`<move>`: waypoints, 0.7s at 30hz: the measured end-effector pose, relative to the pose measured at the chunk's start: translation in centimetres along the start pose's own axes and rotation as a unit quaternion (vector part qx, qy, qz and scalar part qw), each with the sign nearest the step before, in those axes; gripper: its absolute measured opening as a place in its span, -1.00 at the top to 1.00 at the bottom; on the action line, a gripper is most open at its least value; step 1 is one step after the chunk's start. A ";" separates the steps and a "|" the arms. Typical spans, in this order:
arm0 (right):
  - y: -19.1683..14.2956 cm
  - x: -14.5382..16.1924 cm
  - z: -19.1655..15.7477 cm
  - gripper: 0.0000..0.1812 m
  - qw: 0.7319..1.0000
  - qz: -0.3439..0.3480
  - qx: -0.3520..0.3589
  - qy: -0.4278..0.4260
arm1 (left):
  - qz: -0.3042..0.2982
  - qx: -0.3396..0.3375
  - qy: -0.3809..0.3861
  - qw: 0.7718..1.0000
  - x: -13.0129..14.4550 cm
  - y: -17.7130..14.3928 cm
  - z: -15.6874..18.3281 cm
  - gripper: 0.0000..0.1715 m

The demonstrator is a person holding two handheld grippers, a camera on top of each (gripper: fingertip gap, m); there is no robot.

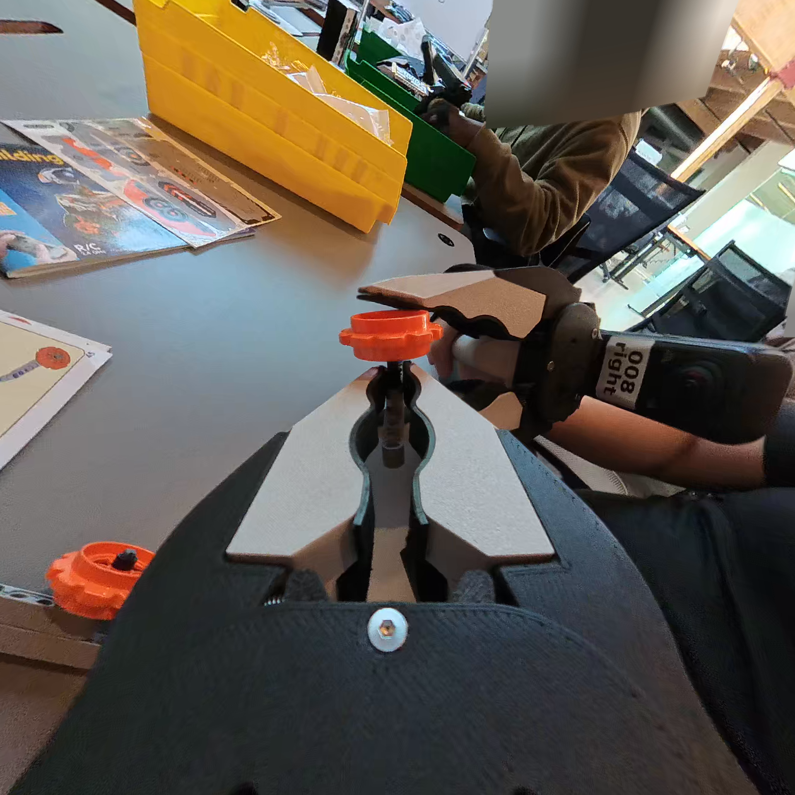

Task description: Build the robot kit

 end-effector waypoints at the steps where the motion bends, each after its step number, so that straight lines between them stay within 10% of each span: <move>1: -0.1 0.0 0.0 0.45 1.000 0.004 -0.007 0.011 | -0.003 0.008 0.011 1.000 0.0 0.0 0.2 0.94; 7: -0.2 0.4 -0.1 0.45 0.998 0.022 -0.044 0.041 | -0.018 0.011 0.135 0.991 -0.8 -1.9 1.1 0.53; 10: -0.5 0.2 -1.2 0.45 0.993 0.037 -0.089 0.061 | -0.054 -0.091 0.316 0.943 -0.3 -3.4 0.4 0.14; 21: -0.8 0.0 -5.2 0.45 0.982 0.038 -0.182 0.015 | -0.182 -0.194 0.547 0.794 4.0 -3.6 -0.6 0.23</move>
Point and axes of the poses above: each gripper's, where its closed fingertips meet, y out along the fingers, x out of its underside, z = x × y across the jaws, the point moved 1 cm from there along -y, back along the fingers, and after that the axes turned 6 degrees about x, right-handed, at the moved point
